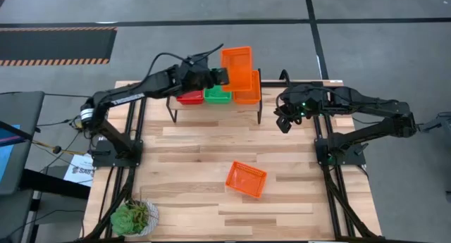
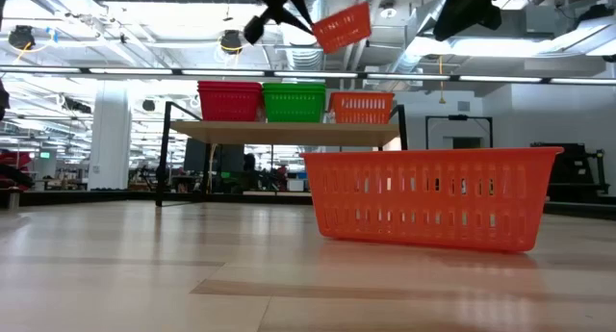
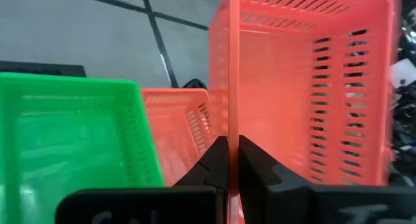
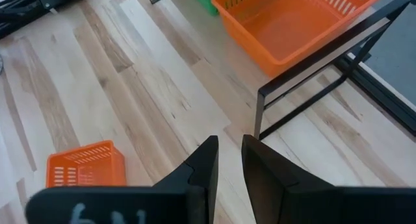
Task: Stack baskets on shelf by color
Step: Stack the top orange bin on top of the orange bin on the shelf
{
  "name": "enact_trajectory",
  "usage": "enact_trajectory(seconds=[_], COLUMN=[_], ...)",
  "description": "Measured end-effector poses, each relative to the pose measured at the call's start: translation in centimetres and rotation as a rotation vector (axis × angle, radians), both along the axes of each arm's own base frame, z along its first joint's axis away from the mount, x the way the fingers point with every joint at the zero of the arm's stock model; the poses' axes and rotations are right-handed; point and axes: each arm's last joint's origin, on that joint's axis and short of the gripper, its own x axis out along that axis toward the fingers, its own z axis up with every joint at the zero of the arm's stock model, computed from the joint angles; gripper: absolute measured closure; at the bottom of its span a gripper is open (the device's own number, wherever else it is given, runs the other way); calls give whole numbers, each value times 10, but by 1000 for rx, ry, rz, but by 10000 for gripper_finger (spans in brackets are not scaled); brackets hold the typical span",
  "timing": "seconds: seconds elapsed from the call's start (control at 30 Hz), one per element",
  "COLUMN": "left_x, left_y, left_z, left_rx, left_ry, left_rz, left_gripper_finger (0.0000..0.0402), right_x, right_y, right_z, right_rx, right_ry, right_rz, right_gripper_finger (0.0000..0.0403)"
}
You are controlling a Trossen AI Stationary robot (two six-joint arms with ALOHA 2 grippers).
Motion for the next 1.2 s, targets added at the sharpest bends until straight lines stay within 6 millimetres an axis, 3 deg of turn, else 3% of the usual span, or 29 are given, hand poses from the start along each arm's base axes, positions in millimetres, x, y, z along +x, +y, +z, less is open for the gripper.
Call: enact_trajectory(seconds=[0.33,0.63,1.2], left_x=[21,55,66], left_y=[27,40,25], left_z=[7,-14,-23], left_rx=[39,7,-7], left_ry=[103,267,287], left_rz=[7,-42,18], left_gripper_finger=[401,401,401], right_x=[0,0,0], right_y=[0,0,0], right_z=[0,0,0], right_rx=[0,-1,-1], right_ry=[3,4,6], right_rz=[-1,-1,0], right_gripper_finger=[310,310,310])
